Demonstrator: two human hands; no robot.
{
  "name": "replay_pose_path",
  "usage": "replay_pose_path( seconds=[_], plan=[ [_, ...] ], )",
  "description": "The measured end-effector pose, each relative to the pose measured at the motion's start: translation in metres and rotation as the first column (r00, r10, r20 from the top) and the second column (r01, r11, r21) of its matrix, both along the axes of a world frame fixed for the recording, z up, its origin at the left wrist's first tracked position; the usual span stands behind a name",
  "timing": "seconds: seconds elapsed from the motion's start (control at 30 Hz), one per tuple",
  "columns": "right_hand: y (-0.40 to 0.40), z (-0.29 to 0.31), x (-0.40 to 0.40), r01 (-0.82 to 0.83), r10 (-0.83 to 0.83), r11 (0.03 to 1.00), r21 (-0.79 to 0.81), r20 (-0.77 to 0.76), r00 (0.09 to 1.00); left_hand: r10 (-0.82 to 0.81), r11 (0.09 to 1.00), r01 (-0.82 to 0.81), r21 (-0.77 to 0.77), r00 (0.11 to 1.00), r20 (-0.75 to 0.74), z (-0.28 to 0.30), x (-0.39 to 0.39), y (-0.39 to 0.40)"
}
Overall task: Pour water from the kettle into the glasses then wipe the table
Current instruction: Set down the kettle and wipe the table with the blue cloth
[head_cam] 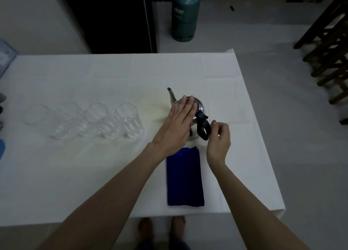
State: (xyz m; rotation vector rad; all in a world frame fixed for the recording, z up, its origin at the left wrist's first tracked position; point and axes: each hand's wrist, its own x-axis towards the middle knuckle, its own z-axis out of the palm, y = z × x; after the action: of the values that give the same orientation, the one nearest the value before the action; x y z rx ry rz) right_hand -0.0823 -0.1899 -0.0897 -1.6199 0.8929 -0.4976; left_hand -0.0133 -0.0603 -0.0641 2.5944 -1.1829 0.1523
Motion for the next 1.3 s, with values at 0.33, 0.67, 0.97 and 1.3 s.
replay_pose_path(
  seconds=[0.33,0.67,0.97,1.3],
  plan=[
    [0.066,-0.023,-0.084,-0.517,0.292,0.711,-0.477,-0.469,0.834,0.299,0.94,-0.332,-0.078,0.913,-0.278,-0.063,-0.122,0.083],
    [0.114,-0.07,-0.095,-0.645,0.166,0.621,-0.445,-0.73,0.663,0.446,0.894,-0.435,0.112,0.834,-0.324,-0.111,-0.17,0.165],
    [0.133,-0.079,-0.084,-0.484,-0.016,0.677,-0.554,-0.67,0.742,0.265,0.96,-0.281,0.002,0.903,-0.337,-0.118,-0.167,0.209],
    [0.198,-0.086,-0.056,-0.379,-0.147,0.683,-0.624,-0.626,0.766,0.464,0.883,-0.469,0.014,0.867,-0.18,-0.119,-0.104,0.375]
  ],
)
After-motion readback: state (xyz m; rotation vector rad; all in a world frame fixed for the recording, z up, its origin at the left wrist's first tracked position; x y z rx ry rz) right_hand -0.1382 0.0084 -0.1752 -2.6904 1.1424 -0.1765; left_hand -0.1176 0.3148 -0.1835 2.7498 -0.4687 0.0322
